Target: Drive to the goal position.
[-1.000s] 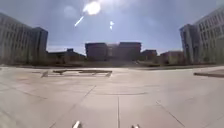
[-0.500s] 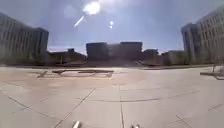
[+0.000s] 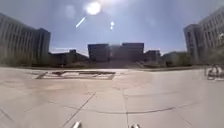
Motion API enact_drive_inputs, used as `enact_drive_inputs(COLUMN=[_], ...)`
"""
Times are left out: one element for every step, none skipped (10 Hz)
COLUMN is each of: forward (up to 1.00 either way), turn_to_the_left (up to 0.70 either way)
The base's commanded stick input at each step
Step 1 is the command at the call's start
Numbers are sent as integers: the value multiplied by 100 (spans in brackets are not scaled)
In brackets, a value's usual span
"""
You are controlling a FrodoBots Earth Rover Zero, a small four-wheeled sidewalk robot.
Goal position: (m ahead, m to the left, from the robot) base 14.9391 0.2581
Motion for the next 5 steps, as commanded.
enact_drive_inputs(forward=[85,85,85,85,85], turn_to_the_left=[5,5,5,5,5])
